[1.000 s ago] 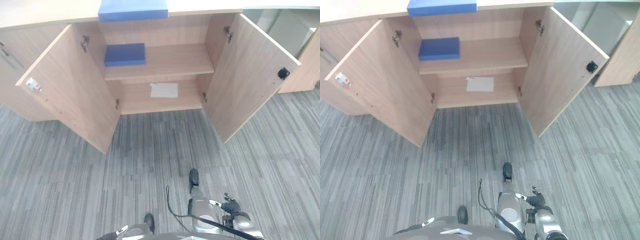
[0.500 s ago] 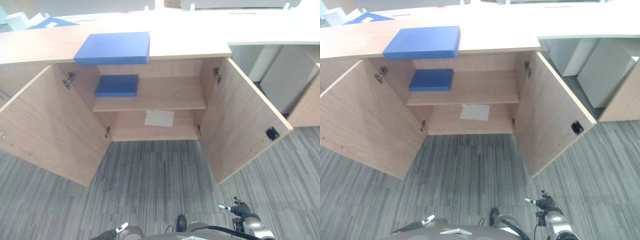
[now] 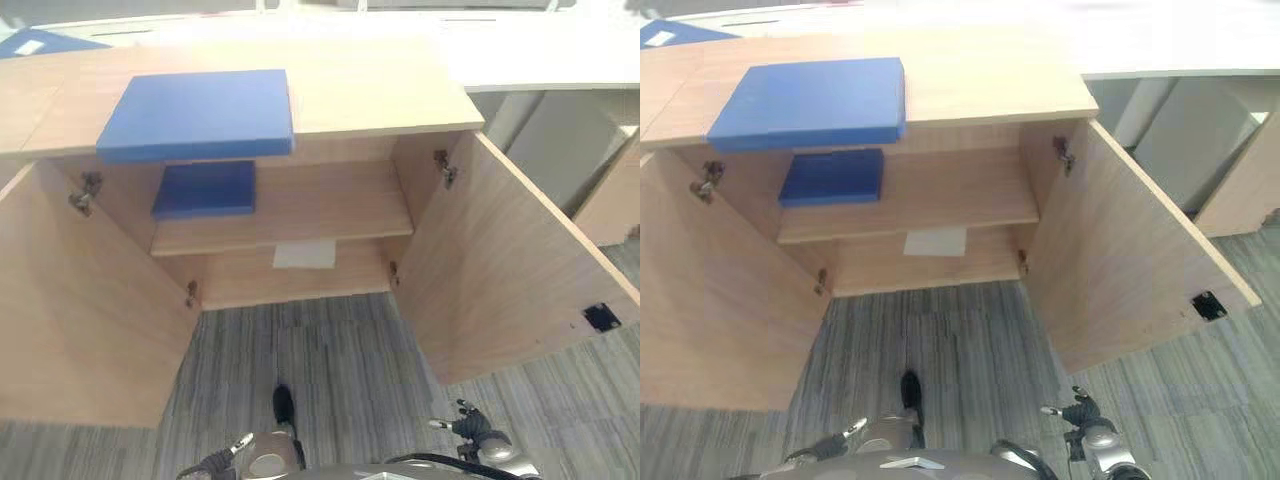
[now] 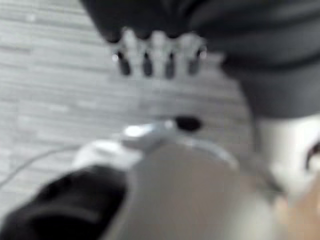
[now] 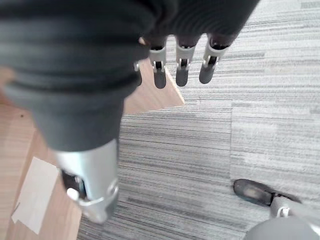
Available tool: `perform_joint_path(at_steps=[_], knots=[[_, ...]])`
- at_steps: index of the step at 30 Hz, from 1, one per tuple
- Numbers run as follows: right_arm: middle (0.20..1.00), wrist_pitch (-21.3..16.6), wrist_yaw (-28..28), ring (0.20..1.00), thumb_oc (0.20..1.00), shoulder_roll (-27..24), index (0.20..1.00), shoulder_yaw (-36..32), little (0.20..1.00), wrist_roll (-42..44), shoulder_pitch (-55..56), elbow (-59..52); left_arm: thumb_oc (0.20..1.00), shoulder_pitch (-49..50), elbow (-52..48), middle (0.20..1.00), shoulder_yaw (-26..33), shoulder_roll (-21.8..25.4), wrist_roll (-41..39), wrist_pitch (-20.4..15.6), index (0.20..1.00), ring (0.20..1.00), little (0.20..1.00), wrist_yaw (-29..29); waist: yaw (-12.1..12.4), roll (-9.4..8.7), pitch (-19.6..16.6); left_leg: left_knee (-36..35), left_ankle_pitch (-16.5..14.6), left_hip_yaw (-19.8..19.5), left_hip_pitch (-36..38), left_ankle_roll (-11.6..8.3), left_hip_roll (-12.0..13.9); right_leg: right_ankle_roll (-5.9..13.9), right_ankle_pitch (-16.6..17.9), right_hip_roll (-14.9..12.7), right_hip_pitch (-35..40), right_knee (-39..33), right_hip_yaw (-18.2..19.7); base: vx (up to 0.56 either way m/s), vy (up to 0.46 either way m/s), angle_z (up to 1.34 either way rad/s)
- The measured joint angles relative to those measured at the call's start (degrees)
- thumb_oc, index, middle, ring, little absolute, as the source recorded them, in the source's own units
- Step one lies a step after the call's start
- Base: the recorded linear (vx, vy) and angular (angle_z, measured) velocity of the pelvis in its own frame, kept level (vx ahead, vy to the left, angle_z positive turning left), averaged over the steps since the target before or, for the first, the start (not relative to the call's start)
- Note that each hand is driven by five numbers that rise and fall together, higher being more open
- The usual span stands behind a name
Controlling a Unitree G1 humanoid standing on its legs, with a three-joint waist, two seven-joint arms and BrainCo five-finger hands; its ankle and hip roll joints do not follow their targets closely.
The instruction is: Put the empty folder in the office cabinet
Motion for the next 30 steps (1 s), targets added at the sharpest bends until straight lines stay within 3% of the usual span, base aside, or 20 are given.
perform_joint_path(at_steps=[2,4,7,9,10,13,14,17,20,21,23,24,28,30], knots=[[1.0,-0.8,-0.2,1.0,1.0,1.1,1.0,-0.5,1.0,0.0,0.3,0.3,1.0,-1.8,0.1,1.0,-0.3,0.5,0.0,-0.2,1.0,1.0,1.0,-0.1,-0.2,-0.47,0.0,0.0,-0.8,0.5,1.1,1.5,-1.4,0.08,0.1,-1.7,-1.3,4.3,-0.2,0.22,0.259,-0.11],[1.0,-1.0,-0.3,1.0,1.0,2.4,1.0,-0.5,1.0,0.0,0.5,0.4,1.0,-3.4,0.0,1.0,-2.2,1.2,0.0,-1.6,1.0,1.0,1.0,-0.2,-0.6,0.44,0.4,-0.1,-2.9,0.4,3.9,4.65,-2.6,1.67,-1.9,-3.8,-5.6,15.4,-0.6,0.17,0.207,-0.05],[1.0,-1.0,-0.3,1.0,1.0,4.2,1.0,-0.4,1.0,-0.2,0.2,0.3,1.0,-4.2,-0.2,1.0,-3.9,2.5,-0.2,-4.4,1.0,1.0,1.0,0.5,-0.6,1.38,-0.1,-0.1,-5.0,2.1,5.4,7.01,-3.6,2.06,-2.4,-4.4,-12.1,16.9,-2.5,0.12,0.205,-0.03],[1.0,-1.0,-0.4,1.0,1.0,4.0,1.0,-0.4,1.0,-0.8,-0.4,0.3,1.0,-4.0,-0.5,1.0,-3.9,2.3,-0.4,-5.2,1.0,1.0,1.0,1.2,-0.4,1.7,-0.3,-0.1,-5.9,3.3,5.6,7.2,-3.7,2.14,-0.8,-5.1,-15.8,18.7,-3.8,0.05,0.077,-0.33],[1.0,-1.4,-0.9,1.0,1.0,3.8,1.0,-0.4,1.0,-1.4,-1.8,0.2,1.0,-3.2,-0.6,1.0,-5.3,2.2,-0.7,-5.7,1.0,1.0,1.0,2.3,-0.6,2.63,-0.8,-0.1,-6.8,4.4,5.6,7.01,-3.7,2.62,-0.1,-5.9,-19.8,20.6,-5.0,0.07,0.024,-0.41],[1.0,-1.8,-1.4,1.0,1.0,3.5,1.0,-0.4,1.0,-2.4,-1.8,0.1,1.0,-2.1,-1.7,1.0,-5.9,2.0,-0.9,-6.1,1.0,1.0,1.0,3.3,-0.6,3.24,-1.7,-0.1,-7.1,5.2,6.1,6.33,-3.4,2.98,0.1,-5.9,-21.4,18.4,-5.6,0.06,-0.04,-0.17],[1.0,-1.8,-1.4,1.0,1.0,3.6,1.0,-0.3,1.0,-2.6,-1.8,-0.2,1.0,-1.1,-2.5,1.0,-5.8,2.4,-0.9,-6.8,1.0,1.0,1.0,4.2,-0.4,3.01,-2.5,0.0,-7.4,5.6,6.2,6.03,-3.3,4.03,1.5,-5.8,-20.9,11.9,-6.9,0.07,-0.08,-0.16],[1.0,-1.8,-1.4,1.0,1.0,3.6,1.0,-0.2,1.0,-3.0,-1.6,-0.4,1.0,1.1,-5.2,1.0,-5.6,3.2,-0.8,-8.8,1.0,1.0,1.0,6.9,0.0,1.99,-3.1,0.4,-7.8,6.7,6.4,5.52,-3.1,5.54,6.3,-5.9,-20.7,3.6,-7.4,0.06,-0.094,-0.32],[1.0,-1.2,-1.4,1.0,1.0,3.6,1.0,-0.3,1.0,-3.0,-0.1,-0.5,1.0,3.0,-10.7,1.0,-3.7,3.7,-0.5,-10.3,1.0,1.0,1.0,11.4,0.1,0.53,-3.6,0.4,-7.8,6.8,8.0,4.21,-3.2,5.07,11.2,-5.9,-17.7,0.1,-7.7,0.02,-0.081,0.04],[1.0,-0.7,-1.4,1.0,1.0,3.7,1.0,-0.3,1.0,-3.0,0.8,-0.4,1.0,3.4,-12.6,1.0,-3.2,4.1,0.2,-11.5,1.0,1.0,1.0,13.5,0.4,-0.32,-4.2,0.0,-7.8,6.5,8.4,3.13,-3.3,4.06,14.3,-5.7,-17.0,-0.6,-7.4,0.07,-0.075,0.12],[1.0,-0.7,-1.4,1.0,1.0,2.9,1.0,-0.4,1.0,-3.0,1.2,-0.4,1.0,3.8,-16.4,1.0,-3.3,4.0,2.1,-12.5,1.0,1.0,1.0,16.3,0.3,0.66,-4.3,-0.1,-8.1,5.9,9.0,1.47,-1.8,3.55,14.1,-3.9,-15.8,-2.0,-7.6,0.09,-0.052,0.04],[1.0,-0.5,-1.4,1.0,1.0,1.6,1.0,-0.4,1.0,-3.0,1.3,-0.7,1.0,4.7,-21.6,1.0,-3.3,4.1,5.9,-13.5,1.0,1.0,1.0,20.7,0.4,1.84,-4.6,-0.1,-7.9,5.5,9.1,0.44,-0.3,3.1,14.0,-2.2,-14.8,-3.5,-7.7,0.08,-0.036,-0.04],[1.0,-0.3,-1.4,1.0,1.0,-1.8,1.0,-0.9,1.0,-3.0,3.0,-1.1,1.0,4.8,-29.0,1.0,-3.3,5.5,13.1,-14.9,1.0,1.0,1.0,30.7,0.2,4.1,-5.7,-0.1,-7.7,4.9,9.3,-1.15,2.1,1.61,13.0,0.3,-14.0,-3.6,-8.2,0.02,-0.007,0.0],[1.0,-0.3,-1.5,1.0,1.0,-2.3,1.0,-1.2,1.0,-3.0,3.6,-1.8,1.0,5.0,-31.7,1.0,-3.4,6.8,15.4,-15.0,1.0,1.0,1.0,33.4,0.2,4.22,-5.8,-0.1,-7.6,4.7,9.2,-1.38,2.4,1.36,12.8,0.6,-14.1,-3.6,-8.5,0.02,-0.003,0.07]])
